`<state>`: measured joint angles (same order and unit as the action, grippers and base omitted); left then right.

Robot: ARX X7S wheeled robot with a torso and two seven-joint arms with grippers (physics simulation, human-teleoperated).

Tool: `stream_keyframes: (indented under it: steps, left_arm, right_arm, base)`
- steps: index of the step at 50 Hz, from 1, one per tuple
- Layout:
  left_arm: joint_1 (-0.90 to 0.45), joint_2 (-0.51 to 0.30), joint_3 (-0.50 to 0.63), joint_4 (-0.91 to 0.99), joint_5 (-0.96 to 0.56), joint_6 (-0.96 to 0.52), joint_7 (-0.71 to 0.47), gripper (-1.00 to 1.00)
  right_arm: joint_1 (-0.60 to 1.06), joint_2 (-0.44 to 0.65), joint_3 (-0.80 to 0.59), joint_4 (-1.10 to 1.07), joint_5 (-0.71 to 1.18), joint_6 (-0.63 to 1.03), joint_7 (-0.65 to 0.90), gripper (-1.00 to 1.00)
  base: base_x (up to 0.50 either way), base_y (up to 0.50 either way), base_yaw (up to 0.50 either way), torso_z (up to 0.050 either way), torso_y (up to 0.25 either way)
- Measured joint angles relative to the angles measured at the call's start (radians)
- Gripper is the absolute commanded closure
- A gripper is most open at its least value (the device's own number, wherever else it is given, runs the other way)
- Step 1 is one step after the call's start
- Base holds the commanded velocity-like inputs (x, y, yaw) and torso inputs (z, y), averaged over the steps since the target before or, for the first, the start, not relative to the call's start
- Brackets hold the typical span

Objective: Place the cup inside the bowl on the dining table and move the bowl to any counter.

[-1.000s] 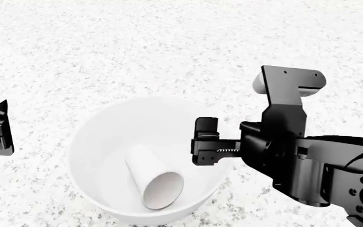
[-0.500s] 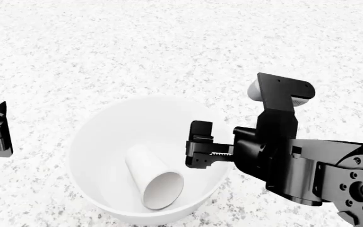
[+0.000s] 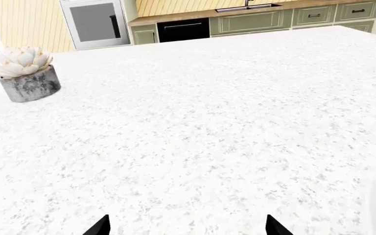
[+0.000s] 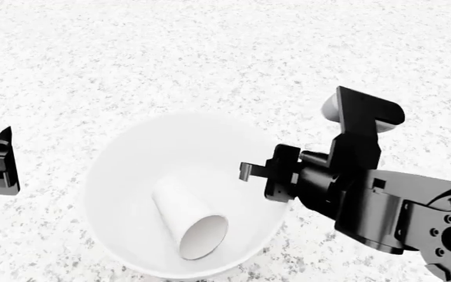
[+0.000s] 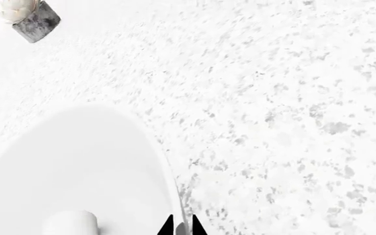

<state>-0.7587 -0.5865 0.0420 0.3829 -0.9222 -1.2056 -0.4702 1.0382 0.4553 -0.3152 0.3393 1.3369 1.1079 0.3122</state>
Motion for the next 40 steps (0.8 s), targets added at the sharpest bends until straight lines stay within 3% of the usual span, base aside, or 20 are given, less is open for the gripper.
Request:
stream_keyframes:
  steps: [22,40]
  left_arm:
    - [0.024,-0.008,-0.010,0.007,-0.007,0.018,-0.002,-1.00]
    - [0.016,-0.015,-0.007,0.009,-0.016,0.019,-0.004,-1.00]
  right_arm:
    - [0.011,0.057,0.089,-0.050,0.083,-0.002,0.073,1.00]
    - [-0.039,0.176,0.227,-0.247,0.325,0.060,0.283,1.00]
  base:
    - [0.00,0.00,0.00,0.000,0.000]
    - [0.00,0.00,0.00,0.000,0.000]
